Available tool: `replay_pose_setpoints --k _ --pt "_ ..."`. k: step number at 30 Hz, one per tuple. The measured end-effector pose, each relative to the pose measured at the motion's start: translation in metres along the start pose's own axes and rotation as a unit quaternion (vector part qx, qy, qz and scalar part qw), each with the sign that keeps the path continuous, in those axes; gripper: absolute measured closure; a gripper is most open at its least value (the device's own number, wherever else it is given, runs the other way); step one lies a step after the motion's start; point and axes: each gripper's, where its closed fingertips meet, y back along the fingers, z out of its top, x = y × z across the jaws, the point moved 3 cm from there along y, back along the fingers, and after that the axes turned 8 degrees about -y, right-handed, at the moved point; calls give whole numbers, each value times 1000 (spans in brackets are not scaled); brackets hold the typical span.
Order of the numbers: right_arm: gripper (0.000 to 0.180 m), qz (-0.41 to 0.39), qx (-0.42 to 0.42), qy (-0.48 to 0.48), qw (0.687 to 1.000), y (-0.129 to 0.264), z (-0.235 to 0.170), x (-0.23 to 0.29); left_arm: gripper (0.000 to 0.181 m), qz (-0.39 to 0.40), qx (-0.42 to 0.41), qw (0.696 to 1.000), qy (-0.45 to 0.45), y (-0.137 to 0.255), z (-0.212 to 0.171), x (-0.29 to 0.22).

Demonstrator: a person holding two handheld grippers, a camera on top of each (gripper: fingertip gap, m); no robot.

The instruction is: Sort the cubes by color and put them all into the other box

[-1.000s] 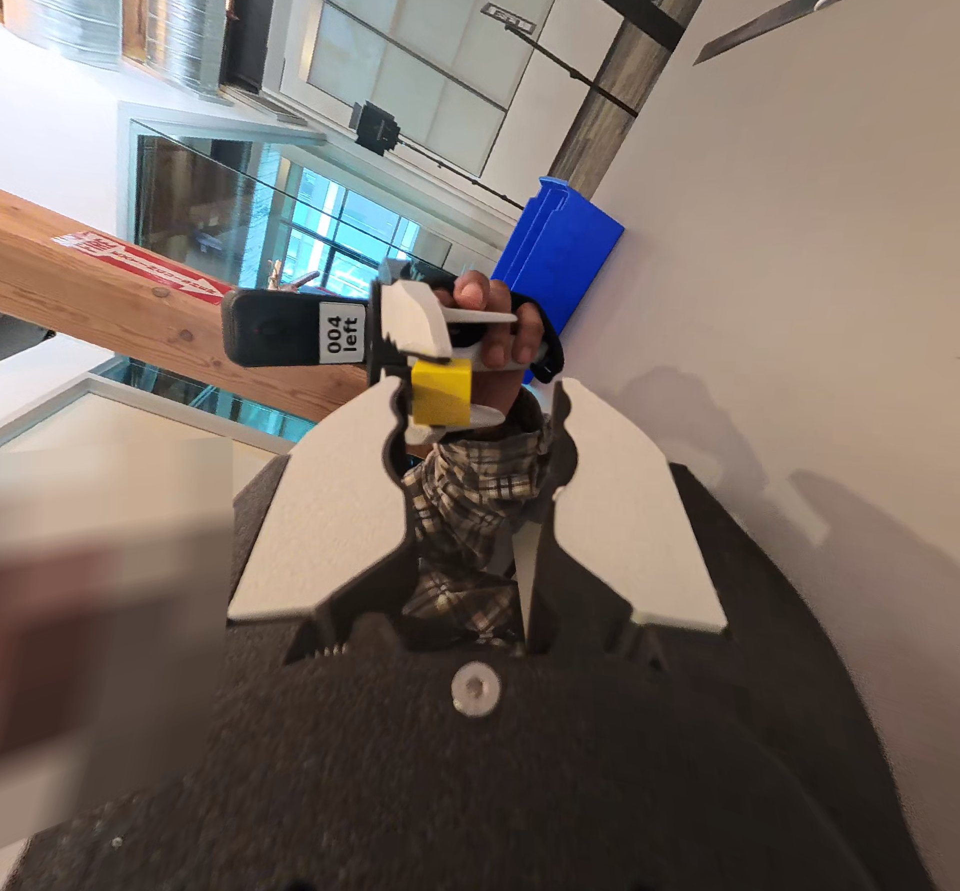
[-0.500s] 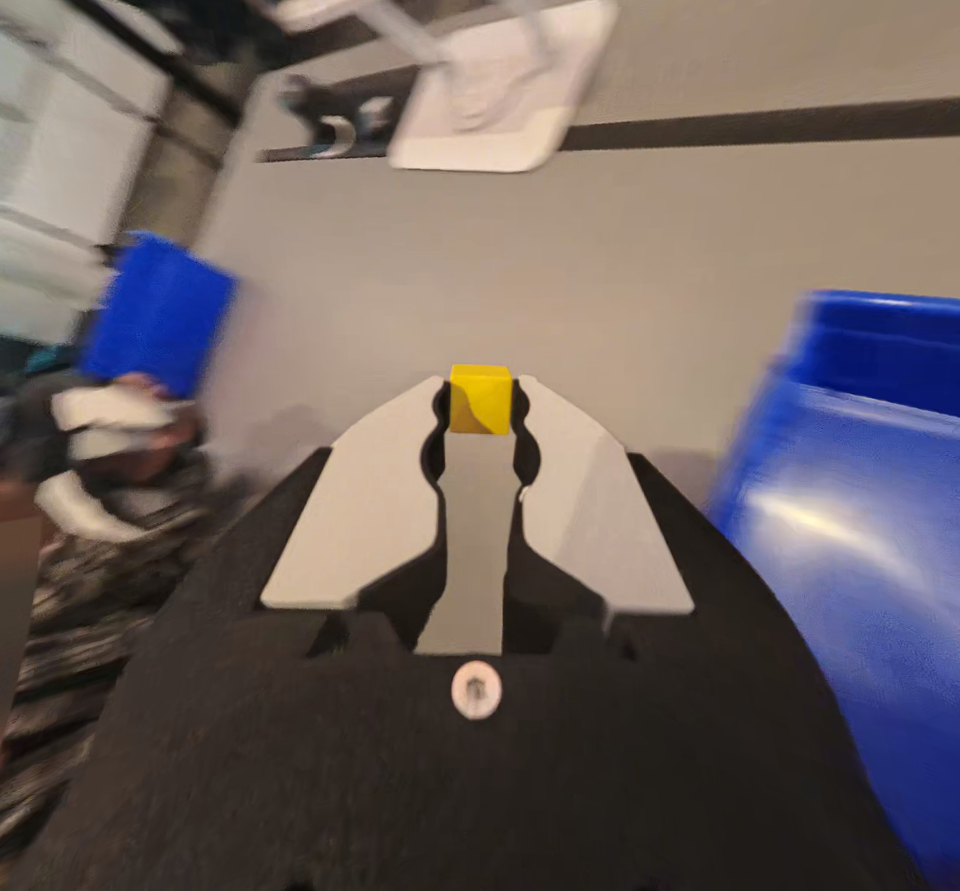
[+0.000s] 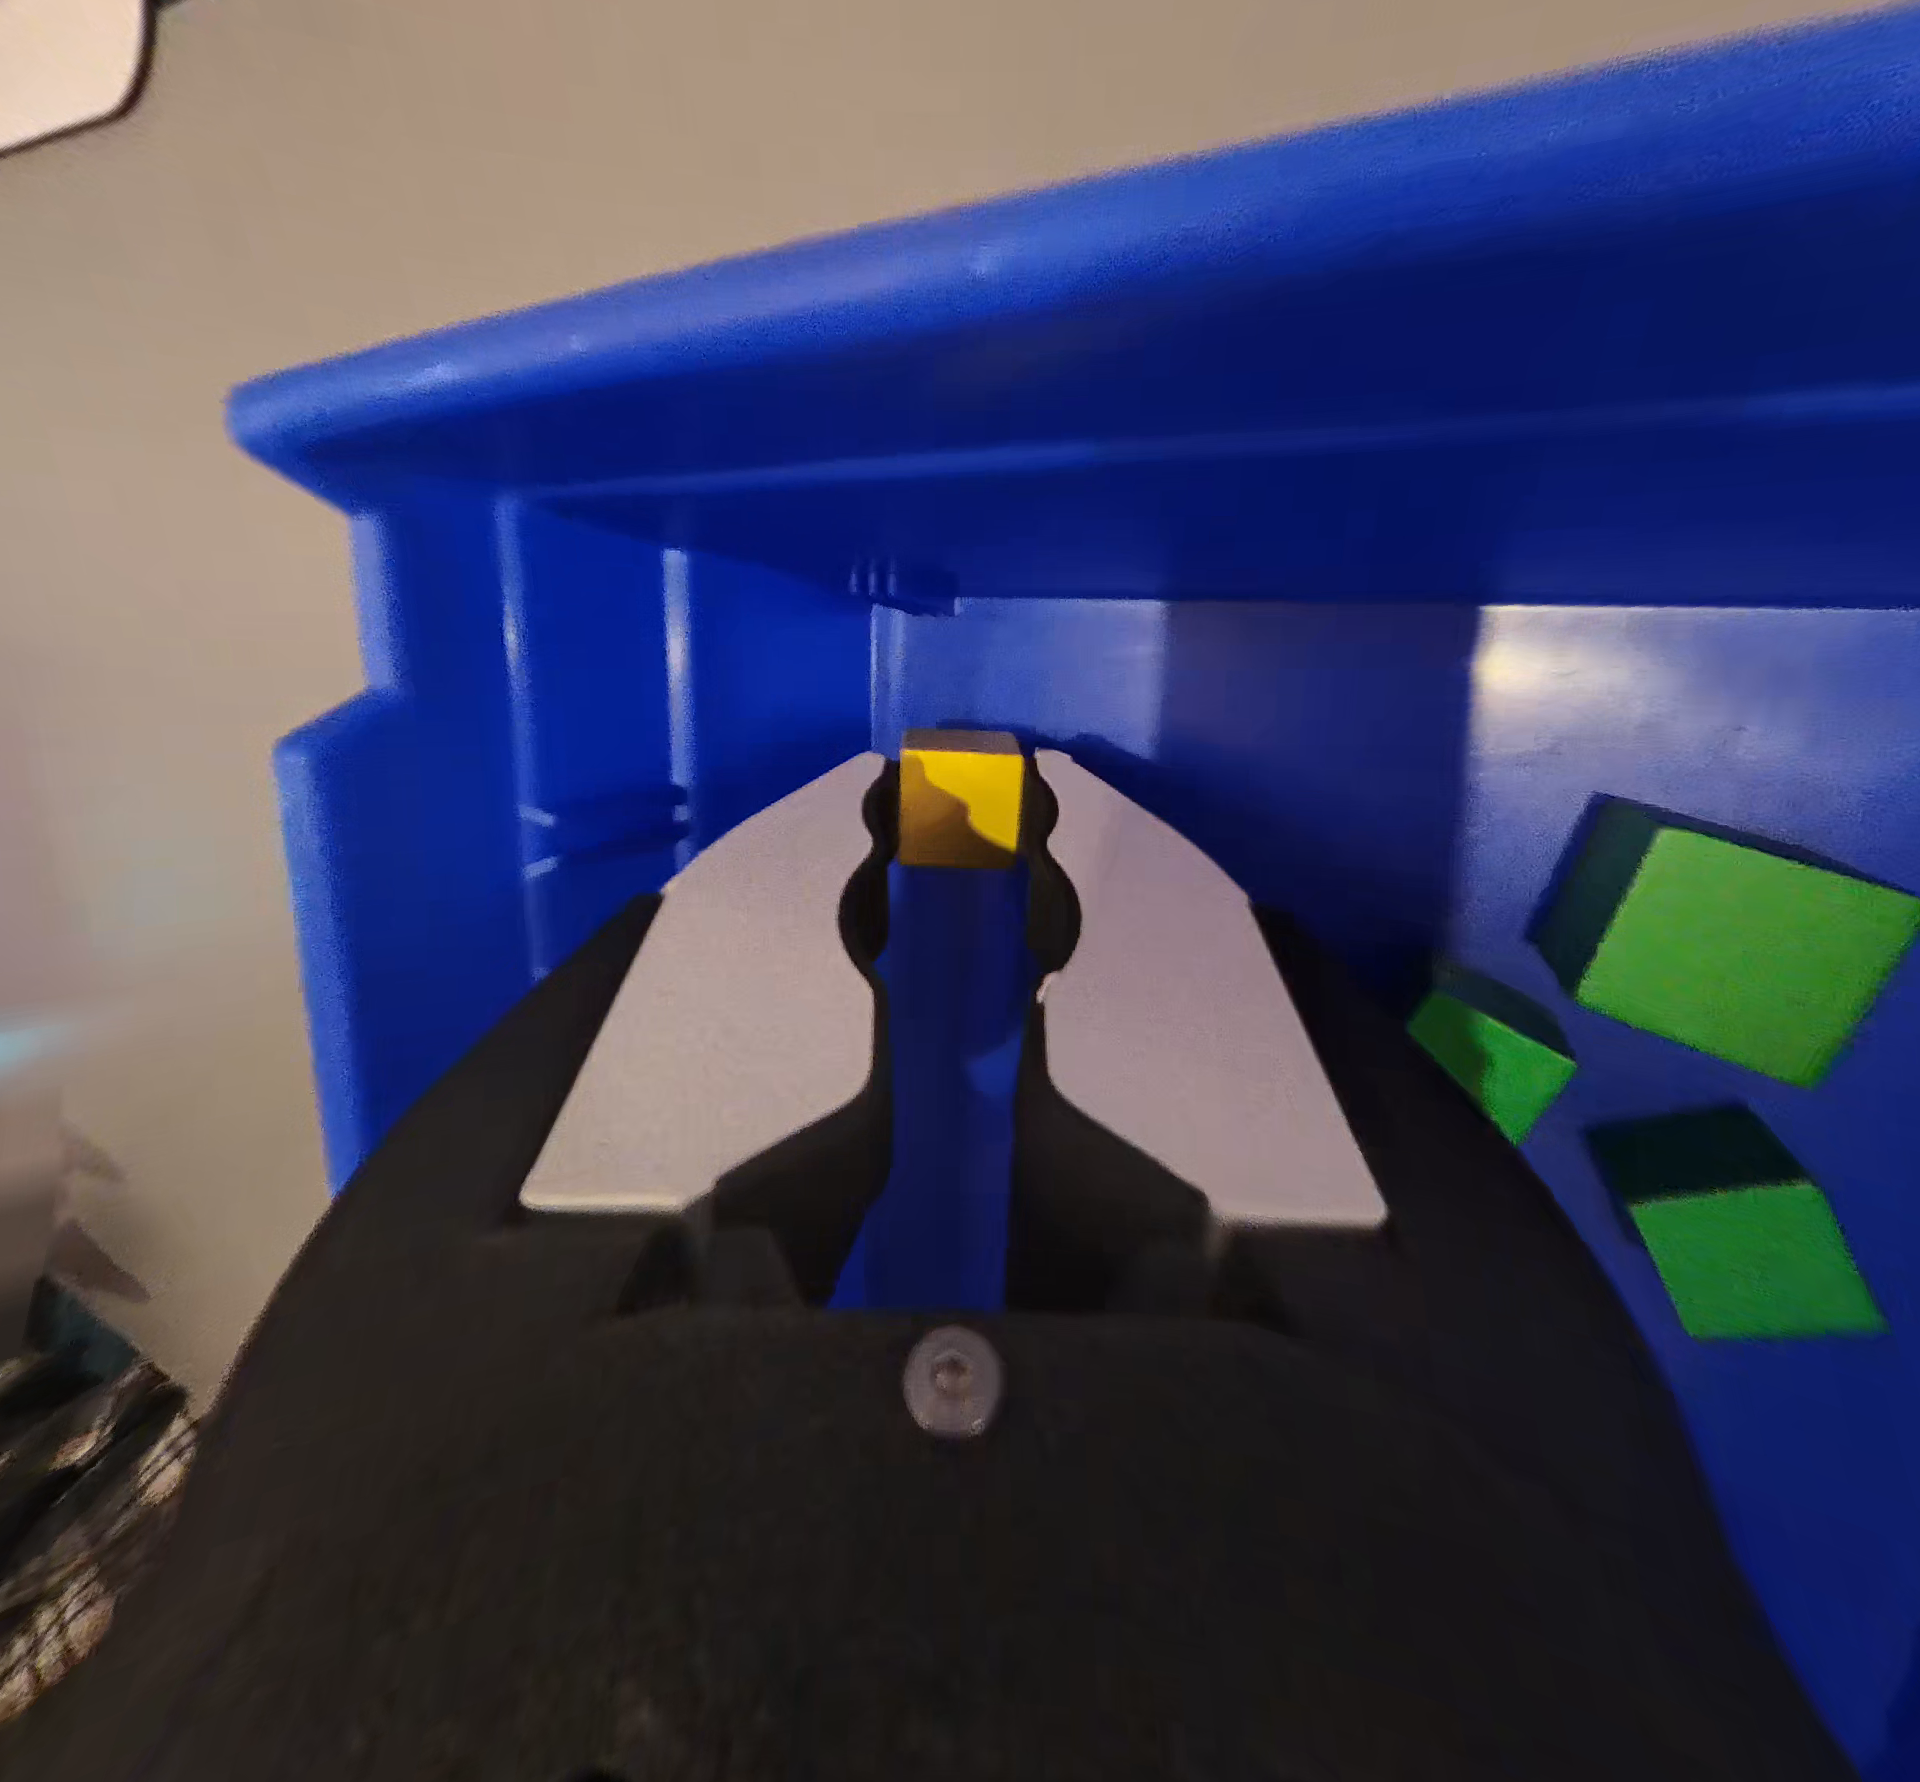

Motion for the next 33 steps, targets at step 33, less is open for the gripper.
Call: replay_pose_setpoints --k 33 --pt "144 313 -17 270 910 -5 -186 264 130 185 637 733 149 416 -147 76"
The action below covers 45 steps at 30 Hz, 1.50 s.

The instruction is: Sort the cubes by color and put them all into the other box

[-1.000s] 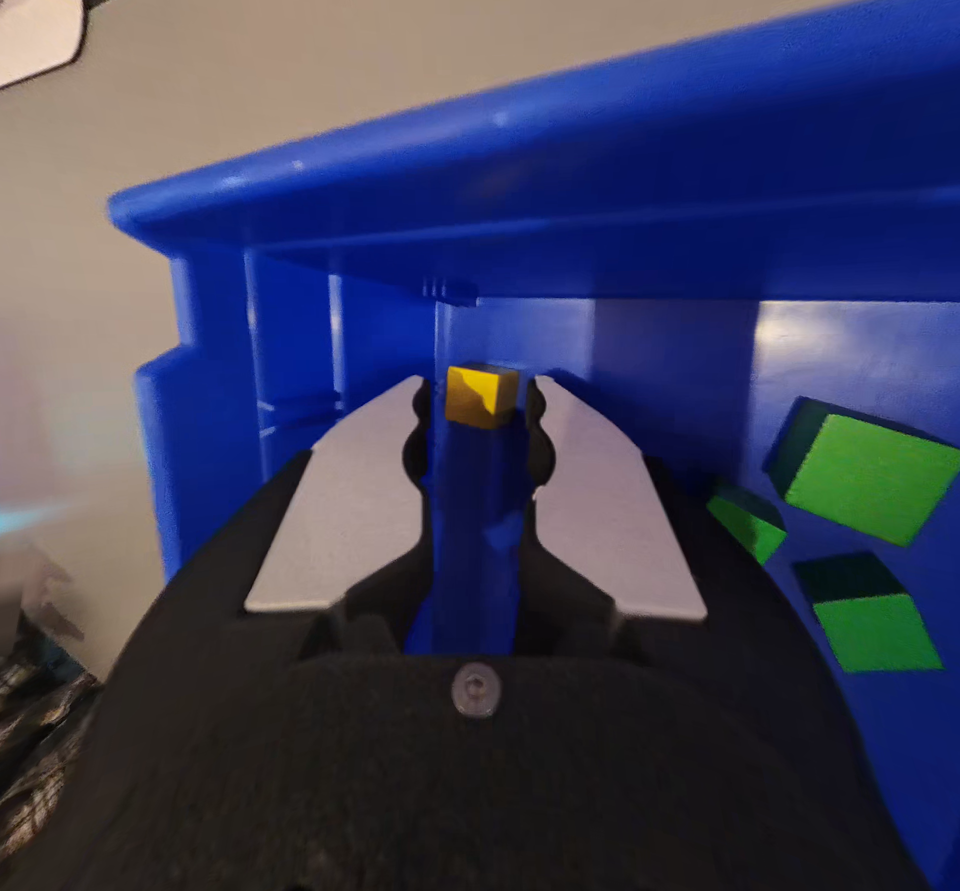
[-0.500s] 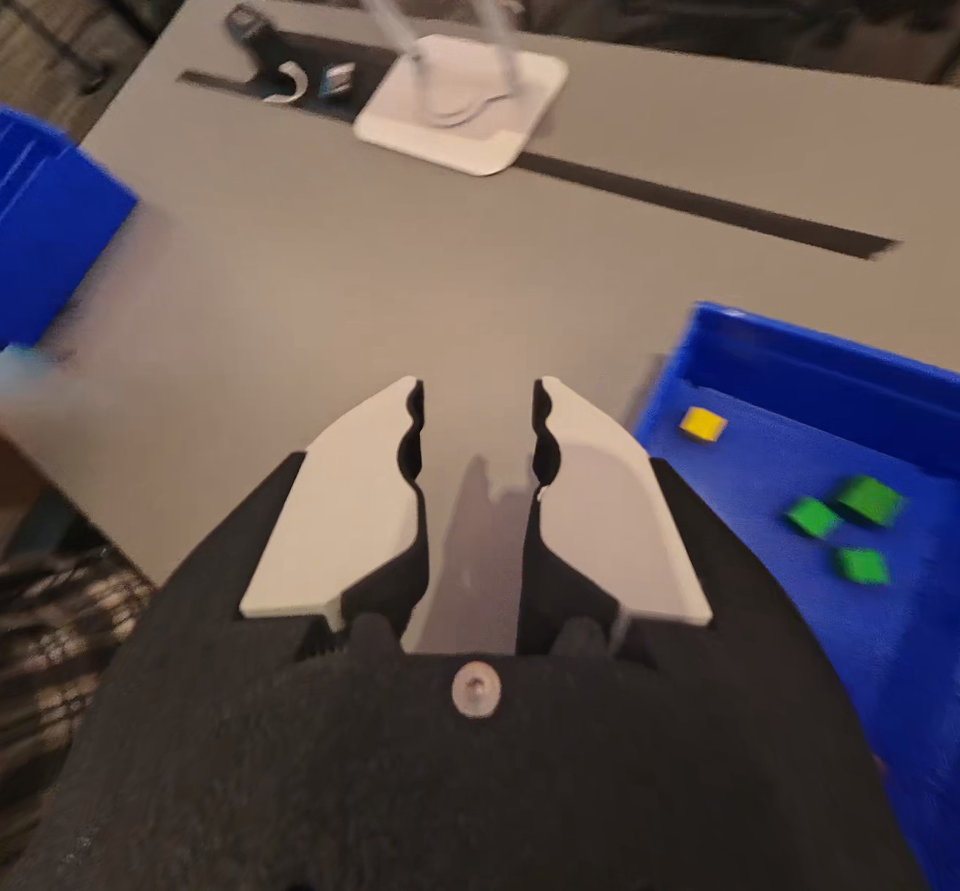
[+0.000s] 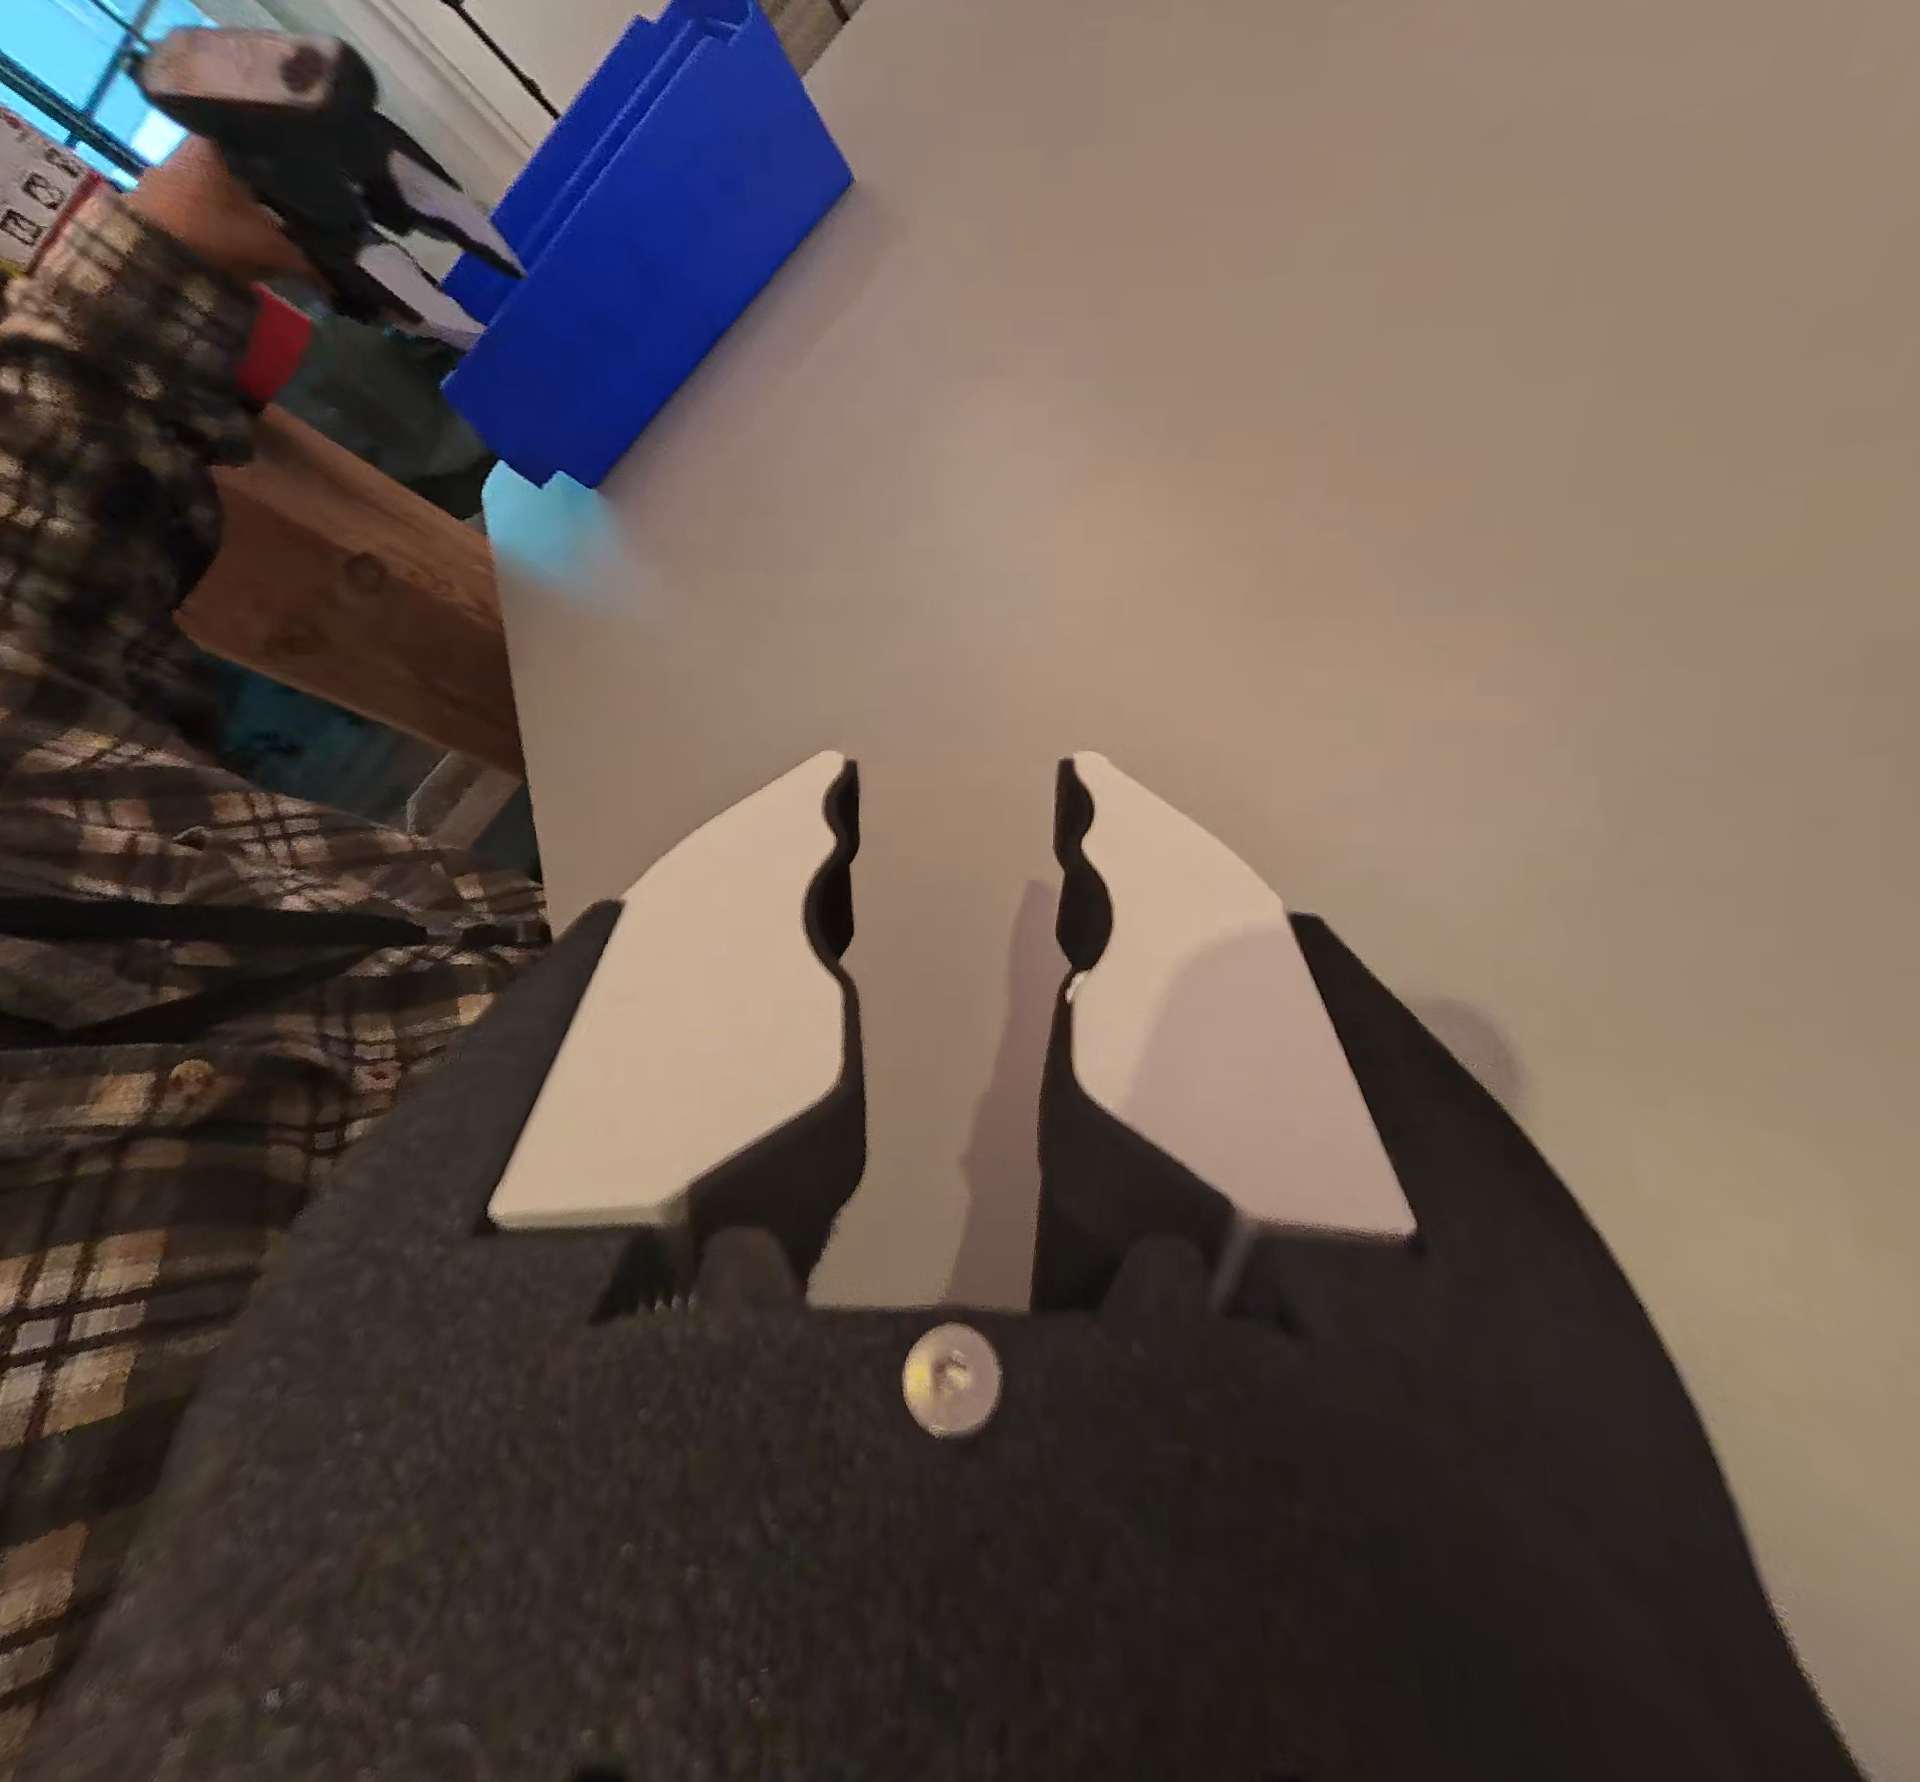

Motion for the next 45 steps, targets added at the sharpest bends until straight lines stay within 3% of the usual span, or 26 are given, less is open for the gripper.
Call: replay_pose_setpoints --k 10,19,22,25,30,33,39,45 --pt "143 -11 12 15 1000 -1 -7 6 136 -50 173 983 -26 -44 -32 17" --pt "143 -12 16 15 1000 4 -10 8 141 -94 224 970 -8 -71 -35 14" --pt "143 -16 16 17 1000 5 -11 9 152 -104 241 965 -13 -74 -36 13" --pt "143 -17 11 14 1000 9 -10 9 153 -81 227 970 -5 -67 -34 22" --pt "143 0 -12 0 1000 14 -4 11 153 38 51 997 48 -9 -1 60" --pt "141 39 -31 -21 999 11 4 15 153 128 -127 982 58 51 50 74" --pt "130 158 -72 -77 982 -9 29 34 153 225 -432 873 -33 154 195 23" --pt "125 251 -72 -130 957 -38 51 59 153 200 -573 781 -144 170 334 -71"
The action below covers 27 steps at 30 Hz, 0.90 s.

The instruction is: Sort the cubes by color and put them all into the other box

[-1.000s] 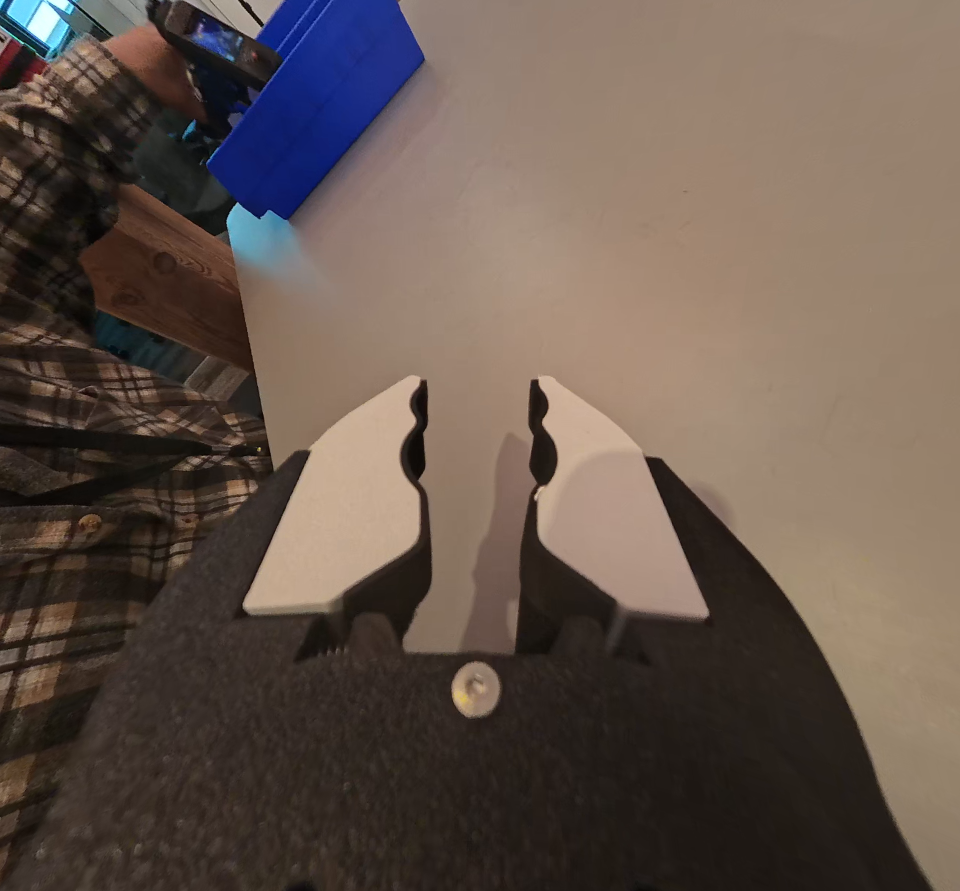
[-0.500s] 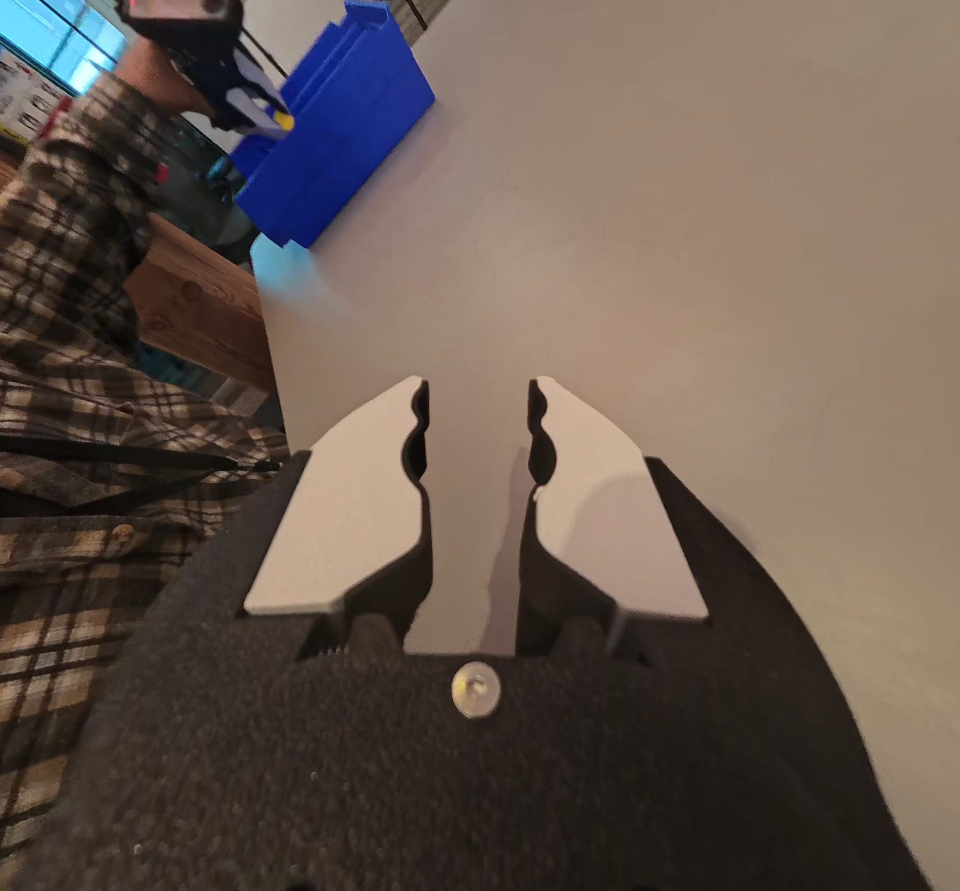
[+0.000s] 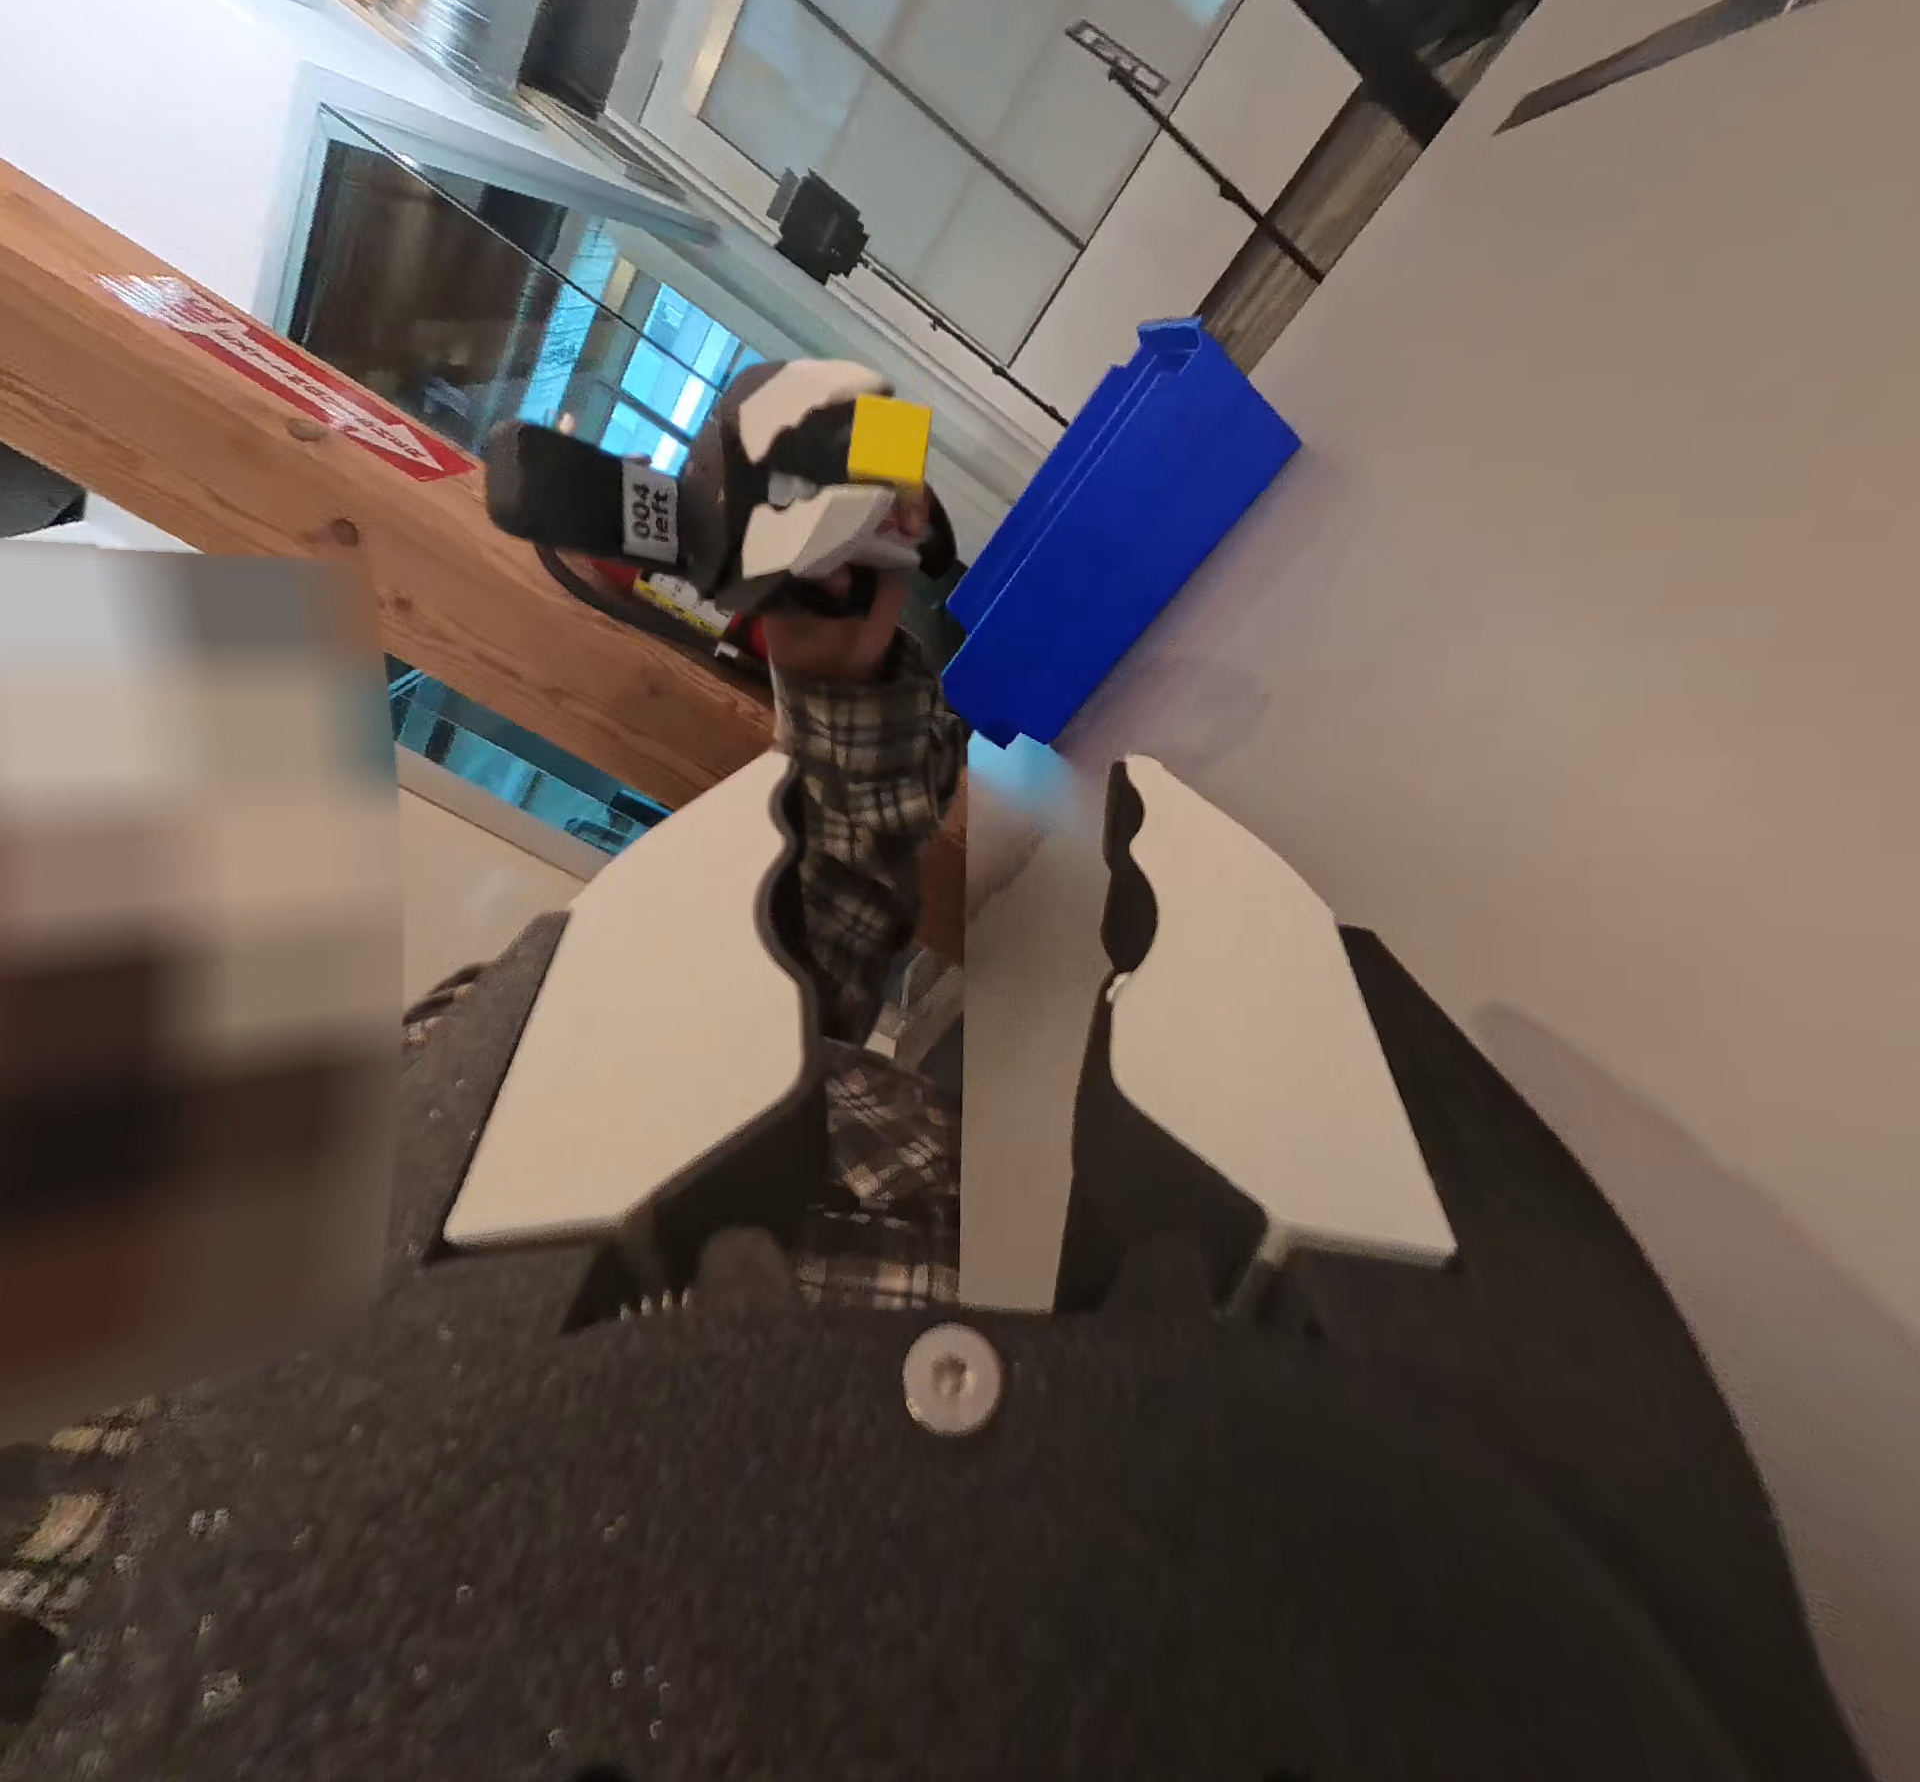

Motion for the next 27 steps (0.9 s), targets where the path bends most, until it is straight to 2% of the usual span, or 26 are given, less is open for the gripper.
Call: replay_pose_setpoints --k 4,9,20,22,24,27 --pt "118 -32 27 -13 999 -20 -2 -9 153 -34 -44 998 -13 -59 25 -43" --pt "117 -55 31 -36 997 -26 -3 -23 153 -50 -57 997 -29 -99 32 -76" --pt "118 -61 63 -60 994 -42 -14 -42 153 -50 -58 996 -40 -117 23 -103" --pt "124 -57 73 -64 994 -46 -17 -43 153 -53 -57 996 -45 -119 23 -107" --pt "150 -38 86 -68 993 -48 -20 -41 153 -55 -60 996 -47 -120 25 -110" --pt "151 -35 91 -68 993 -48 -21 -40 153 -49 -65 996 -44 -120 27 -111"
